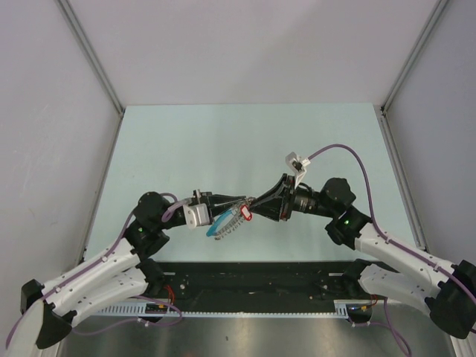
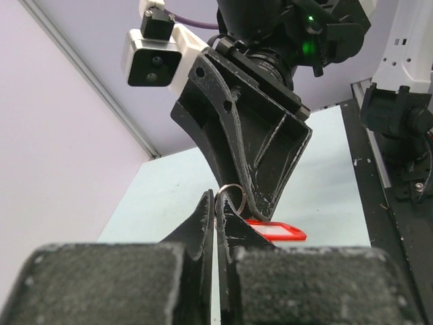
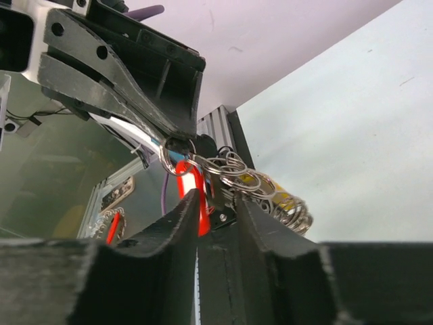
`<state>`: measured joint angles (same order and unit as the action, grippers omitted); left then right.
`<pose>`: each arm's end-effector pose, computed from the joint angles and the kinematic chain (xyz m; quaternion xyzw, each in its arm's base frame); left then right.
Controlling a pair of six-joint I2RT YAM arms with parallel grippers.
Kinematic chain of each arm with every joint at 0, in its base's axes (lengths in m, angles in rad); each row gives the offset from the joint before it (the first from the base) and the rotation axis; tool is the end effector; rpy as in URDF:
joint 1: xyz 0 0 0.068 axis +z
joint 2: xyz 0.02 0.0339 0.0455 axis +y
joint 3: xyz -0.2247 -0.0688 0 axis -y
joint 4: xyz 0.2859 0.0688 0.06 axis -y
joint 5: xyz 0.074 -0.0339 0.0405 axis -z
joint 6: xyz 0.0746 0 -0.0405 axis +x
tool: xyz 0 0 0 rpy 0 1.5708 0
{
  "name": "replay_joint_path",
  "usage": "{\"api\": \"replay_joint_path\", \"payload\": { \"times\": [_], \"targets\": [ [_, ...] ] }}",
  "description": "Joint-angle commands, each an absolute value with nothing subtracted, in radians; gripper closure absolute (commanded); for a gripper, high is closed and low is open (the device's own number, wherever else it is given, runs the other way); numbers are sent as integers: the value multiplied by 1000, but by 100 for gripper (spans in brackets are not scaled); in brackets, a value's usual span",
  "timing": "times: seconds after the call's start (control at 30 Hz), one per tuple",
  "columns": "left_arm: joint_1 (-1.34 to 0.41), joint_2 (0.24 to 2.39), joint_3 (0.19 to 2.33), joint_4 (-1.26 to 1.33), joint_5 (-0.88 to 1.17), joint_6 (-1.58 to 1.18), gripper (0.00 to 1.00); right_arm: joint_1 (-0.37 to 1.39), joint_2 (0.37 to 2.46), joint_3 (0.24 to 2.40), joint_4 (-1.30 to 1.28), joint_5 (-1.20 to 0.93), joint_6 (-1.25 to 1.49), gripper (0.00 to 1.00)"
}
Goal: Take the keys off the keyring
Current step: Remove the key from the keyring.
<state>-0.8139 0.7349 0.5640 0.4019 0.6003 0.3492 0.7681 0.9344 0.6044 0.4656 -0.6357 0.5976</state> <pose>0.1597 -0.2304 0.3057 0.5195 0.3683 -0.3511 0.6864 0.1916 0.2467 0.2765 -0.2878 0.6023 0.6110 0.4255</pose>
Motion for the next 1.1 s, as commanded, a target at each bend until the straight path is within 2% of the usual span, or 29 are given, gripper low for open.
{"api": "replay_joint_path", "payload": {
  "times": [0.0,0.2,0.5,0.67,0.8,1.07],
  "targets": [
    [-805,747,597,403,548,382,99,792,930,621,584,-666,606,71],
    [-805,747,597,405,538,377,100,798,940,621,604,-657,601,56],
    [-805,744,595,376,514,377,100,788,825,621,485,-532,560,49],
    [-805,750,601,374,509,373,100,784,802,621,456,-489,551,41],
    [-805,750,603,370,506,373,100,782,778,621,439,-477,542,40],
    [-805,750,604,373,503,365,100,782,791,621,397,-508,492,44]
  ]
}}
